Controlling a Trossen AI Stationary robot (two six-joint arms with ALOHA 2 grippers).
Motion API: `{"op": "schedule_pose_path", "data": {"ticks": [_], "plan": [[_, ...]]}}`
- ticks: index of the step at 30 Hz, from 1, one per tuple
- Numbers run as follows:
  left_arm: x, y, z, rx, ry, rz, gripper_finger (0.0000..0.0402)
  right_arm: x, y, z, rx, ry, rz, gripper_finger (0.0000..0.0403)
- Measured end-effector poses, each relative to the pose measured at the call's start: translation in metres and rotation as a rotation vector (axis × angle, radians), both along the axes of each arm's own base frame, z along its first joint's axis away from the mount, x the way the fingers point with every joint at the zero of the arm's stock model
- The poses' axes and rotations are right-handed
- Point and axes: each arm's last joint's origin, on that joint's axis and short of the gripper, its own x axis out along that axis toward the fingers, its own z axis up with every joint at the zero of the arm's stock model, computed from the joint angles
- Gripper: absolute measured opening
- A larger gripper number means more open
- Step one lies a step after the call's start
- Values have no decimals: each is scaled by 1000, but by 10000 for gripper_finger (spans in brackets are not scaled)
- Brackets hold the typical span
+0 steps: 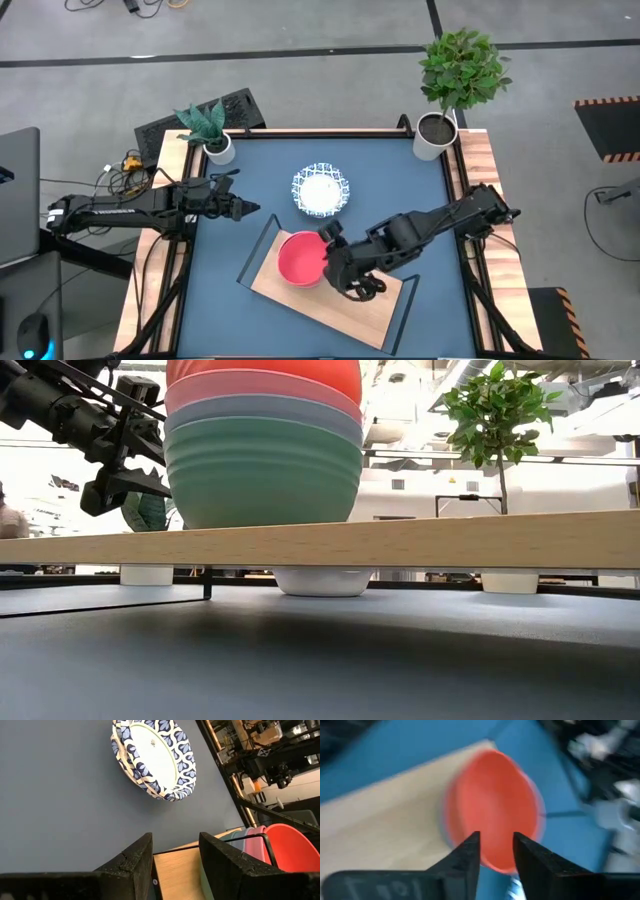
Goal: Place and stack bowls onto a shelf
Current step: Stack the orange bowl on top of the pink bowl on the shelf
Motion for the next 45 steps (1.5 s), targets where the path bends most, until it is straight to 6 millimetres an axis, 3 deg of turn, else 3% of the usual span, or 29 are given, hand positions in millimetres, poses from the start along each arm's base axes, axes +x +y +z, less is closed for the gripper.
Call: {"op": "schedule_pose_path", "data": {"ticks": [6, 12, 19, 37, 45], "plan": [[0, 0, 0, 2, 0, 9, 147, 5, 13, -15, -93, -1, -46, 19], [-1, 0, -1, -2, 13, 13, 147, 16, 27, -39, -194, 14, -74, 34], [-1, 0, -1, -4, 14, 14, 147, 17, 29, -53, -159, 43, -99, 17], [-1, 0, -1, -1, 15, 16, 147, 20, 40, -47, -86, -55, -133, 29], [-1, 1, -1, 5, 17, 29, 147, 25, 42, -73, -62, -54, -142, 21]]}}
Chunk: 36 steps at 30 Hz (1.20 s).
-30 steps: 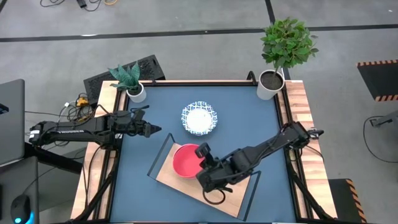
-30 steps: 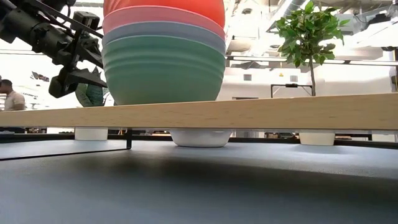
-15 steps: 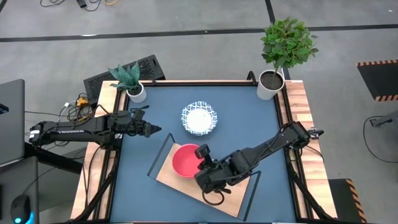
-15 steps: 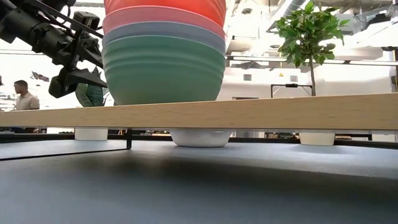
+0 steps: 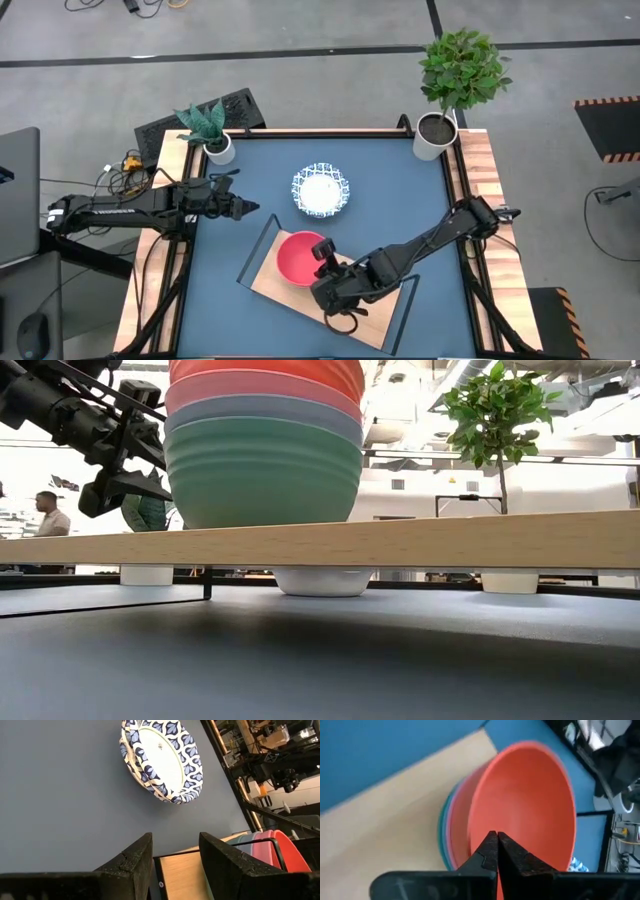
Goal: Place and stack bowls onto a shelf
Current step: Stack the orange bowl on top of the pink bowl on the shelf
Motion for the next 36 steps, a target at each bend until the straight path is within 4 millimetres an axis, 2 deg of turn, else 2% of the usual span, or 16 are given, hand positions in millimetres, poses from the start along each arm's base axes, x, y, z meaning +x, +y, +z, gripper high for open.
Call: {"op": "schedule_pose_path", "data": {"ticks": [6, 14, 19, 25, 29, 36], "plan": [[0, 0, 0, 0, 0, 1, 147, 1, 1, -8, 1, -12, -14, 33], [0, 0, 0, -1, -1, 1, 147, 1, 1, 8, -16, -83, -37, 22], [0, 0, -1, 0, 7, 6, 147, 6, 5, 6, 9, -79, 47, 34], [-1, 1, -1, 10, 17, 28, 147, 20, -1, 16, -35, -187, 149, 21], [-1, 1, -1, 9, 17, 27, 147, 27, -6, 19, 23, -215, 210, 23], [-1, 1, -1, 7, 17, 25, 147, 35, -17, 6, 78, -207, 209, 28]]}}
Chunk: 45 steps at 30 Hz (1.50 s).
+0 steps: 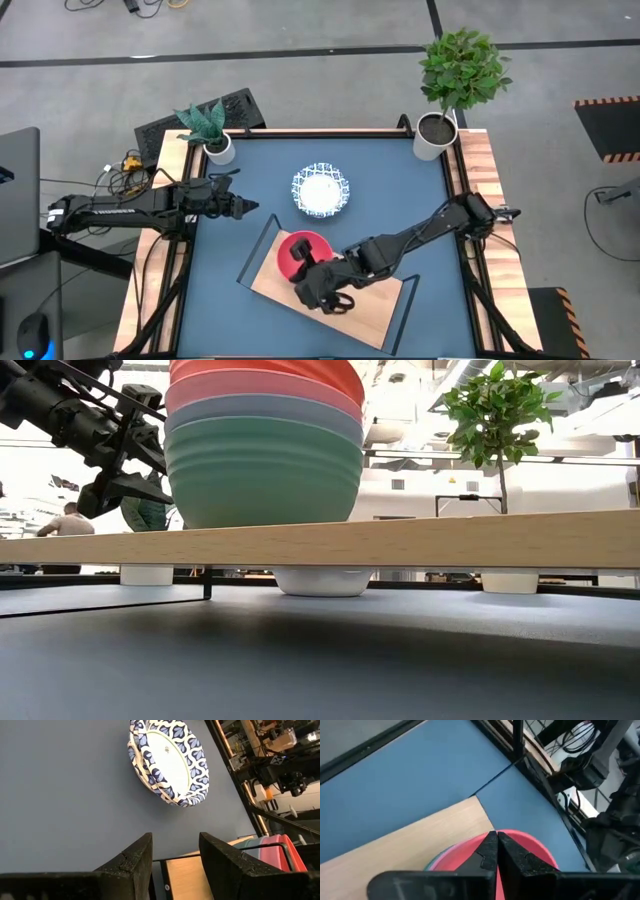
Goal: Place and stack bowls onto a shelf
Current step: Stack the orange bowl on top of the pink bowl on the shelf
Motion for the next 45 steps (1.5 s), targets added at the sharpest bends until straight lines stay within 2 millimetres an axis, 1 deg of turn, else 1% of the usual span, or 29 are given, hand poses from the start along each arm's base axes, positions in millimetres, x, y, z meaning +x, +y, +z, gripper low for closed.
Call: {"op": "schedule_pose_path", "data": {"ticks": [5, 11, 18, 25, 32, 39, 45], "plan": [[0, 0, 0, 1, 0, 0, 147, 2, -3, 3, 28, -9, 23, 20], [0, 1, -1, 15, 10, 16, 147, 3, -6, 2, 41, 0, 32, 33], [0, 1, -1, 16, 10, 17, 147, 5, -10, 2, 66, 11, 54, 20], [-1, 1, -1, 15, 17, 17, 147, 7, -14, 2, 94, 19, 56, 35], [-1, 1, -1, 15, 19, 17, 147, 8, -17, 2, 132, 28, 57, 21], [-1, 1, -2, 15, 23, 16, 147, 9, -19, 2, 148, 30, 40, 36], [-1, 1, -2, 15, 23, 16, 147, 9, -20, 2, 147, 33, 39, 21]]}}
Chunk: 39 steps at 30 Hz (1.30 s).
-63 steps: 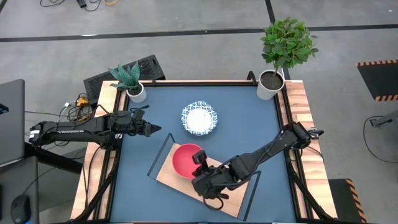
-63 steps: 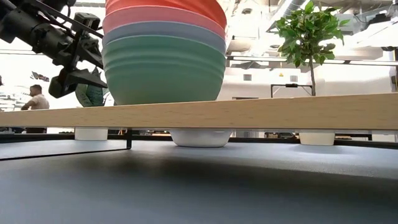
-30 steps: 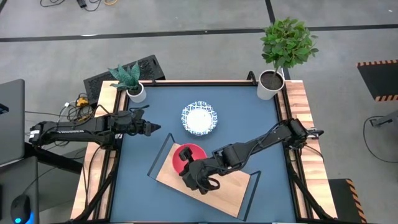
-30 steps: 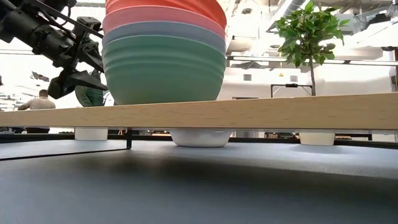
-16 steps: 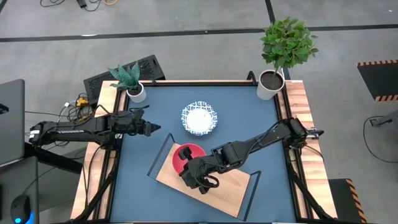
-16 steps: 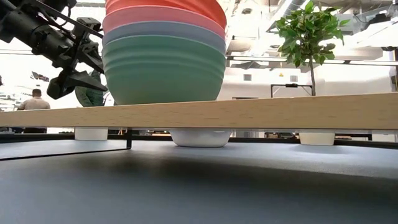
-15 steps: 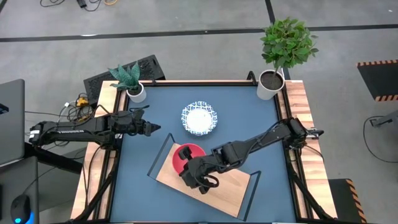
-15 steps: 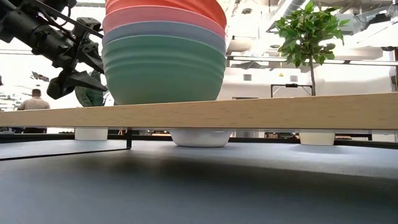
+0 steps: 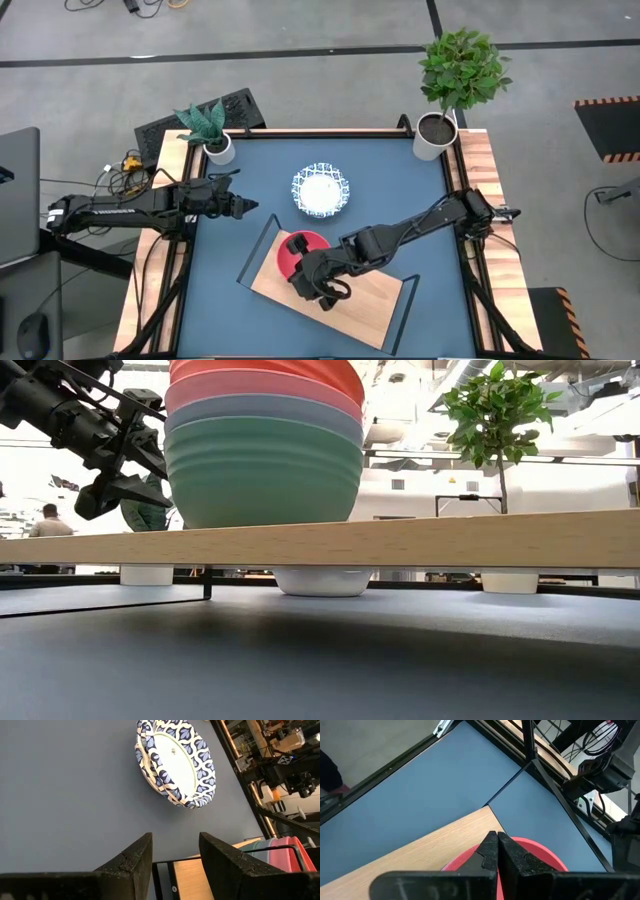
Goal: Place and stack bowls onto a shelf
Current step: Stack the orange bowl on top of the pink bowl on the shelf
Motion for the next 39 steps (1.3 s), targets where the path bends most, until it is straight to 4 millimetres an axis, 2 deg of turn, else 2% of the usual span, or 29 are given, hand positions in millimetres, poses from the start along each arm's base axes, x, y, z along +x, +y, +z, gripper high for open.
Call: {"op": "schedule_pose_path", "data": {"ticks": [4, 10, 15, 19, 22, 26, 29, 31, 34, 37, 39], "plan": [[0, 0, 0, 0, 0, 0, 147, 1, -1, -2, 15, 11, 13, 27], [0, 0, 0, -1, 0, 0, 147, 12, 4, -34, 0, 80, 8, 34], [0, 0, 0, -1, 1, 0, 147, 10, 4, -25, -11, 54, 15, 24], [0, 0, 0, -3, -3, 1, 147, 1, -3, 0, -91, -26, -32, 30], [0, 0, 1, -10, -9, -2, 147, -13, -15, 24, -163, -72, -176, 38], [0, 0, 1, -17, -15, 2, 147, -29, -44, 43, -62, 8, -266, 32], [0, 0, 1, -14, -14, 0, 147, -31, -58, 39, 72, 79, -234, 17], [0, 0, 1, -9, -11, -2, 147, -36, -59, 25, 96, 122, -219, 17], [0, 0, 1, -4, -10, -4, 147, -47, -55, 14, 150, 65, -210, 17], [0, 0, 0, 5, 1, -8, 147, -66, -57, 18, 218, -49, -227, 18], [0, 0, 0, 10, -1, -4, 147, -77, -61, 13, 232, -75, -255, 18]]}}
